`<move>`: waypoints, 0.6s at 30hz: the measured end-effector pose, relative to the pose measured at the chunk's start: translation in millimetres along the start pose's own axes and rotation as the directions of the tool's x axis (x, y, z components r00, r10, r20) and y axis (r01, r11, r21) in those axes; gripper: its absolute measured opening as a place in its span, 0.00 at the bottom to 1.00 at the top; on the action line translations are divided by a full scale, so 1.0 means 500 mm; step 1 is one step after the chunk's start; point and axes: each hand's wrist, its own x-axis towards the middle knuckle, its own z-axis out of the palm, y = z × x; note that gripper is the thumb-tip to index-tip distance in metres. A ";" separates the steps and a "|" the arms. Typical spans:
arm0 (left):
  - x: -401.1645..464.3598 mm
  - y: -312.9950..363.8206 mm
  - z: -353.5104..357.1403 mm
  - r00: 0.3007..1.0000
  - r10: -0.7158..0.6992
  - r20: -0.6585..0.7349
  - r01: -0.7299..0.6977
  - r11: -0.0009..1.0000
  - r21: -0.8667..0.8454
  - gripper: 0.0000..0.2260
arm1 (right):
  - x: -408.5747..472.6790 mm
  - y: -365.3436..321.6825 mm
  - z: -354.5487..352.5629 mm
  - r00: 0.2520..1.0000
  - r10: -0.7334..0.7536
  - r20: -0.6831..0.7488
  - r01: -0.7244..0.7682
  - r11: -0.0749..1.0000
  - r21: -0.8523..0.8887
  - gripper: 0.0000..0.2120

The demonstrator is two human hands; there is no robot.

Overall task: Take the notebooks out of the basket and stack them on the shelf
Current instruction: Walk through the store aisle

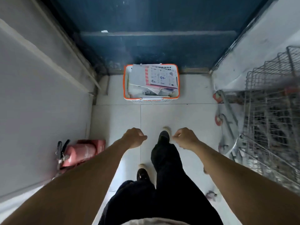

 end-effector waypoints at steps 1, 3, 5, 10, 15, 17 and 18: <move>0.038 0.018 -0.028 1.000 0.008 -0.001 -0.008 1.000 0.013 0.13 | 0.043 -0.021 -0.018 1.000 0.006 0.018 -0.006 1.000 -0.015 0.11; 0.115 0.048 -0.081 1.000 0.017 -0.021 -0.016 0.999 0.030 0.13 | 0.138 -0.054 -0.050 0.999 0.035 0.036 -0.034 0.998 -0.043 0.10; 0.193 0.064 -0.130 1.000 0.005 -0.031 -0.004 1.000 0.027 0.13 | 0.234 -0.080 -0.076 0.997 0.059 0.048 -0.057 0.997 -0.048 0.09; 0.417 0.083 -0.254 0.999 -0.018 -0.035 0.019 1.000 0.009 0.12 | 0.462 -0.136 -0.136 0.989 0.088 0.122 -0.066 0.983 -0.170 0.12; 0.679 0.069 -0.354 0.992 -0.067 -0.106 0.064 0.998 -0.023 0.15 | 0.717 -0.162 -0.193 0.988 0.138 0.072 -0.123 0.975 -0.185 0.14; 0.776 0.064 -0.381 0.974 -0.109 -0.201 0.105 0.994 -0.029 0.16 | 0.821 -0.157 -0.212 0.984 0.180 0.010 -0.177 0.976 -0.126 0.17; 0.821 0.062 -0.390 0.960 -0.153 -0.236 0.145 0.988 -0.053 0.17 | 0.869 -0.145 -0.221 0.977 0.208 -0.041 -0.210 0.975 -0.076 0.19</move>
